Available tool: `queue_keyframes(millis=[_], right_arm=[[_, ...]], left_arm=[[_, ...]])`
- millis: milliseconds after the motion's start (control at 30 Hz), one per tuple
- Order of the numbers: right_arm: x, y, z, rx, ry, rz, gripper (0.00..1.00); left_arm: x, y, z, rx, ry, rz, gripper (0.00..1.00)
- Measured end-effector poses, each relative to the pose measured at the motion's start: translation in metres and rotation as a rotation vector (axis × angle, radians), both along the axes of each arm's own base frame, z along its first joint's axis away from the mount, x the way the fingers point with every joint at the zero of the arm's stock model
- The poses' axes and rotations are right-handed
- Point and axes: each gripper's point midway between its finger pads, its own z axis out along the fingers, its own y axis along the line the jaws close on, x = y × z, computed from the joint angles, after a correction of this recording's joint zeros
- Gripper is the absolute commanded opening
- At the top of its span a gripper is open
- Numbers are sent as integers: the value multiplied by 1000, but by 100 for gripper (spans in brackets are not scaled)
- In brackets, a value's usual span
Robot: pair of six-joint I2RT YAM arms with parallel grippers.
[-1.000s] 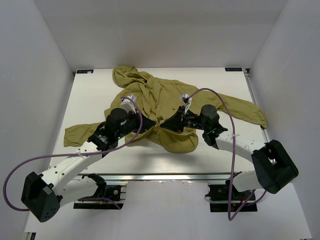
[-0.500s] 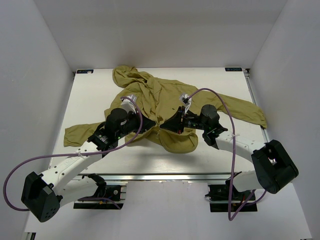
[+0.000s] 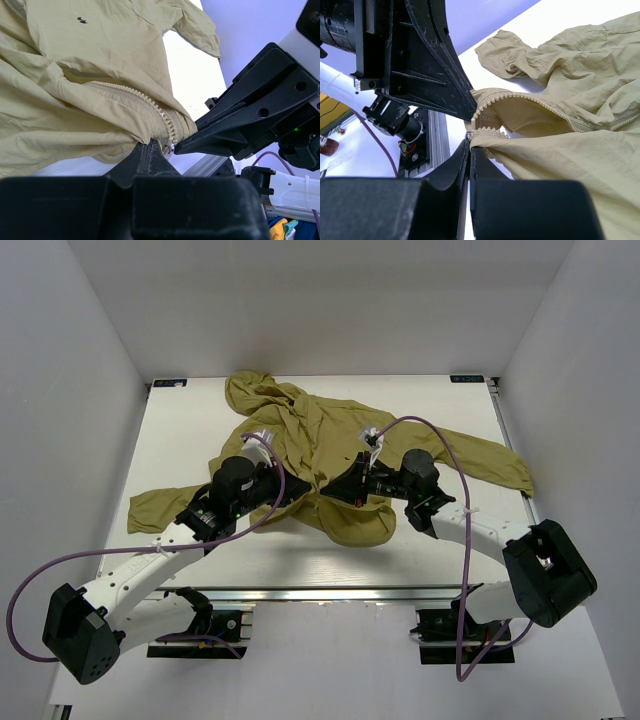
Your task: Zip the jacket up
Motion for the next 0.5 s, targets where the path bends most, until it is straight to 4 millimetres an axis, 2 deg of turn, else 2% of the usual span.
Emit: queue_keyframes(millis=[500], right_arm=[[1, 2, 10, 32, -19, 5, 0]], left_arm=[[-1, -1, 0, -1, 0, -8, 0]])
